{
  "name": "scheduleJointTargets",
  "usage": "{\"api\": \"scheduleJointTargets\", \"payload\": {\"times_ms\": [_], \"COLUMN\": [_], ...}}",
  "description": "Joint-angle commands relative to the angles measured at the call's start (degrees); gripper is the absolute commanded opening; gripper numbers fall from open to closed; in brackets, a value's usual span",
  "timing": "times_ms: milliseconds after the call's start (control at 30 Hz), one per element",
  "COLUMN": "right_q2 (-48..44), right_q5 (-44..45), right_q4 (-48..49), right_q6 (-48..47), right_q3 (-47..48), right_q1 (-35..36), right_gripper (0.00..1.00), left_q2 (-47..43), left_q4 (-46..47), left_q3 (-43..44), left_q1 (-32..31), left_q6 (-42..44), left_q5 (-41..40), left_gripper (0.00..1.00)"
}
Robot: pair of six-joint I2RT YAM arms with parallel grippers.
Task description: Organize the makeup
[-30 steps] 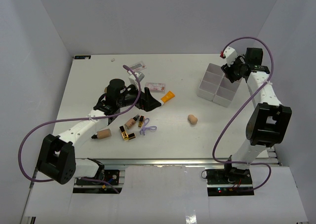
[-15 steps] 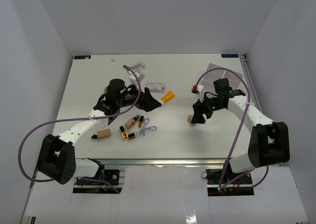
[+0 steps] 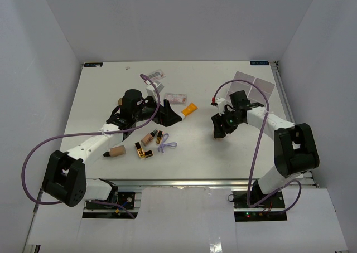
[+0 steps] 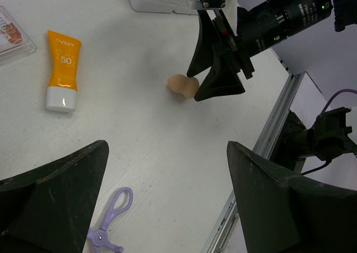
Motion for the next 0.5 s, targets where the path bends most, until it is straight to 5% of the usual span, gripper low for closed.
{"api": "scheduleJointTargets", "payload": {"times_ms": [0,233,467], "right_q2": [1.8,3.7,1.6], "right_q5": [4.7,7.4,8.3], "right_q4": [2.5,2.4,1.1], "right_q6": [1.6,0.8,-1.5], "right_q3": [0.6,0.2,1.3], "right_q1": [0.3,1.0,1.0], "right_gripper": [0.59,0.49,0.18], "left_q2": [-0.4,-0.6,-1.0], "left_q4": [0.0,-0.1,0.0], "left_q3": [2.4,2.5,2.5], "left_q1": [-0.2,-0.2,-0.2], "left_q6": [0.7,0.7,0.6], "left_q5": [-0.2,0.1,0.2], "left_gripper": [0.98,0.98,0.98]}}
